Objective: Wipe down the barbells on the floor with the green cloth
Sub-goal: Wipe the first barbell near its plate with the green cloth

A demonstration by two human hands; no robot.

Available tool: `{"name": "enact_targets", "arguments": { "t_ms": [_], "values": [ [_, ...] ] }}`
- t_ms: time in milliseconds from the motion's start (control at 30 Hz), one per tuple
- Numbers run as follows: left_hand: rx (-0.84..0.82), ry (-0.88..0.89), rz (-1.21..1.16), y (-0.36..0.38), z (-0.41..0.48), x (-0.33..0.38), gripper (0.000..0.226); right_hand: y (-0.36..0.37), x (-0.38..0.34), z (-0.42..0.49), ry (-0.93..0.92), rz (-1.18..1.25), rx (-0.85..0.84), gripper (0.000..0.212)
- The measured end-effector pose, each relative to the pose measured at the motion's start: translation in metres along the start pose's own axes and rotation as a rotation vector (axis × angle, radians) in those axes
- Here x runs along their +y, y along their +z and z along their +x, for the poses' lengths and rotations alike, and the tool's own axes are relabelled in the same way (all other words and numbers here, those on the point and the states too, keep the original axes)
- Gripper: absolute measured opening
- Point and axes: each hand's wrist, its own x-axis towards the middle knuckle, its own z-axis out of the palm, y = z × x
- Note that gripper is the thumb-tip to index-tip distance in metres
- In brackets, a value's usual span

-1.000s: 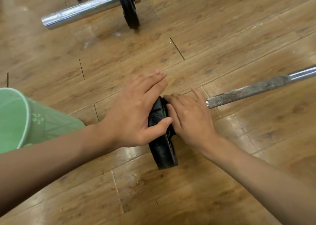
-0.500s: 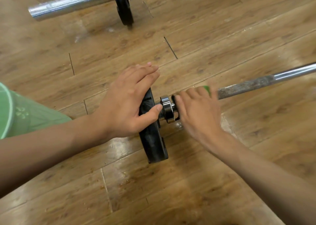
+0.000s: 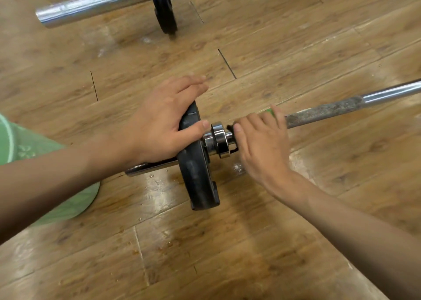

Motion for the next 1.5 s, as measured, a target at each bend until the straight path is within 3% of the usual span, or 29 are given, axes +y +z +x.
{"name": "enact_targets", "arguments": {
  "t_ms": [100,167,233,367,467,567,700,800,900,1000,1133,1233,1367,1500],
  "values": [
    [0.031,-0.041,0.256,-0.017,0.004,-0.003,0.078,-0.001,0.035,0.009,-0.271,-0.148,-0.016,0.043],
    [0.115,-0.019,0.297,-0.018,-0.004,0.007,0.071,-0.005,0.07,0.017,-0.217,-0.225,0.009,0.045],
    [0.096,-0.015,0.263,-0.004,-0.014,0.022,0.075,-0.011,0.087,0.021,-0.062,-0.237,0.037,0.044],
    [0.134,-0.055,0.264,0.019,-0.011,0.031,0.081,0.003,0.042,0.023,0.153,-0.119,0.128,0.041],
    [0.172,-0.035,0.266,0.018,-0.013,0.031,0.08,0.021,0.001,0.017,-0.069,-0.023,0.076,0.044],
    [0.147,-0.004,0.292,0.017,-0.018,0.035,0.082,0.012,0.032,0.022,-0.261,-0.101,0.044,0.042],
    [0.151,-0.009,0.317,0.02,-0.022,0.037,0.084,-0.011,0.085,0.019,-0.04,-0.21,0.043,0.047],
    [0.169,-0.002,0.319,0.022,-0.026,0.043,0.084,-0.01,0.056,0.017,0.127,-0.149,0.057,0.037],
    [0.107,0.027,0.339,0.022,-0.04,0.055,0.086,0.001,0.008,0.006,-0.007,-0.057,0.03,0.034],
    [0.069,0.102,0.368,0.013,-0.055,0.058,0.083,-0.007,0.019,-0.004,-0.151,-0.068,-0.007,0.034],
    [0.083,0.138,0.323,-0.008,-0.039,0.033,0.069,-0.033,0.08,-0.013,0.034,-0.154,-0.014,0.037],
    [-0.028,0.205,0.258,-0.002,-0.029,0.026,0.073,-0.033,0.061,-0.027,0.14,-0.041,0.027,0.034],
    [-0.094,0.269,0.22,0.011,-0.04,0.045,0.073,-0.017,0.007,-0.05,-0.059,0.055,0.002,0.031],
    [-0.063,0.291,0.244,0.013,-0.049,0.056,0.073,-0.031,0.059,-0.05,-0.107,-0.064,0.056,0.04]
  ]
}}
